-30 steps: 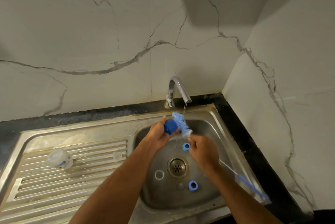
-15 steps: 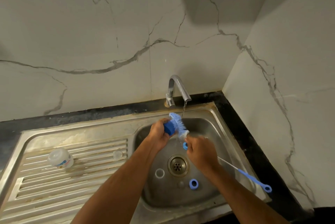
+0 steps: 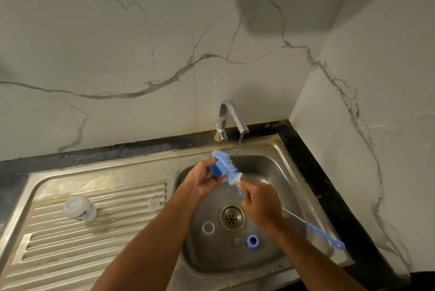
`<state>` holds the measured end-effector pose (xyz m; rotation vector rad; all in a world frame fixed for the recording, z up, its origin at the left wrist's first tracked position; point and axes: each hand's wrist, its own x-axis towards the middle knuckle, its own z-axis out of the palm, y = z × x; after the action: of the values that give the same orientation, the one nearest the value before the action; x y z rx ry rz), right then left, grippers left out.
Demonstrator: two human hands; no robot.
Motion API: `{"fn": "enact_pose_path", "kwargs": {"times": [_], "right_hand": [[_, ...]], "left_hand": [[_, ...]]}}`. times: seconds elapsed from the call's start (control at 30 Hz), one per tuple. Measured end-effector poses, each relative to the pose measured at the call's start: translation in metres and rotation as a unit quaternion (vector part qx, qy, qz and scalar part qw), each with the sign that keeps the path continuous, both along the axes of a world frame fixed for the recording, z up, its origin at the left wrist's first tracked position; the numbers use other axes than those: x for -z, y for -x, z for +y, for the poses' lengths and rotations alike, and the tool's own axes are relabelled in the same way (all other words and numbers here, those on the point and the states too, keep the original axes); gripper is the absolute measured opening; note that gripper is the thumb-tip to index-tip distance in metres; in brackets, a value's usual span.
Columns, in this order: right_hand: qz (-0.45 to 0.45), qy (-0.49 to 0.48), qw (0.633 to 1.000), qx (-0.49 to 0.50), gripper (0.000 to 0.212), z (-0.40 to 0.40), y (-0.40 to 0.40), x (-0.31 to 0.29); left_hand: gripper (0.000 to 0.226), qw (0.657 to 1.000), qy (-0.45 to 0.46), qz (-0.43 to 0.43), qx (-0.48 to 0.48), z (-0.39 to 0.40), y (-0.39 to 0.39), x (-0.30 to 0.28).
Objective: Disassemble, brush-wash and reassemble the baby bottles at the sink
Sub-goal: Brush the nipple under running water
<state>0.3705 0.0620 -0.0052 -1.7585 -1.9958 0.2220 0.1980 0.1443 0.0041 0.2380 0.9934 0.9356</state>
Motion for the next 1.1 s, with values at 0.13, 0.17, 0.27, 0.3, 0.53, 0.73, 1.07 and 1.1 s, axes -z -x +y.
{"fn": "enact_pose_path", "kwargs": {"times": [0.13,0.17,0.27,0.3,0.53,0.73,1.07,1.1], "right_hand": [[0.006,0.045,0.997,0.059,0.034,0.006,0.007,-0.004],[0.005,0.049,0.997,0.058,0.034,0.005,0.01,-0.004],[-0.01,0.055,0.998,0.023,0.013,-0.005,0.014,-0.003],[-0.012,0.058,0.998,0.027,0.011,-0.006,0.014,-0.003],[-0.042,0.049,0.998,0.012,0.007,-0.003,0.01,-0.008],[-0.056,0.04,0.998,-0.015,0.014,-0.004,0.013,-0.014],[-0.029,0.052,0.998,0.036,0.016,0.002,0.0,-0.003],[-0.022,0.047,0.998,0.032,0.02,0.001,0.001,-0.005]], "left_hand": [[0.038,0.999,-0.001,-0.043,-0.025,-0.006,-0.007,0.001],[0.037,0.998,-0.005,-0.043,-0.036,-0.005,-0.007,0.001],[0.041,0.998,-0.019,-0.016,-0.053,-0.003,-0.006,0.0],[0.041,0.998,-0.021,-0.01,-0.054,-0.002,-0.006,0.0],[0.035,0.997,-0.012,-0.005,-0.082,-0.004,-0.014,0.0],[0.049,0.998,-0.01,-0.009,-0.06,0.001,-0.017,-0.004],[0.024,0.998,-0.011,-0.005,-0.063,-0.001,-0.01,0.004],[0.024,0.998,-0.009,-0.011,-0.053,-0.001,-0.009,0.005]]}}
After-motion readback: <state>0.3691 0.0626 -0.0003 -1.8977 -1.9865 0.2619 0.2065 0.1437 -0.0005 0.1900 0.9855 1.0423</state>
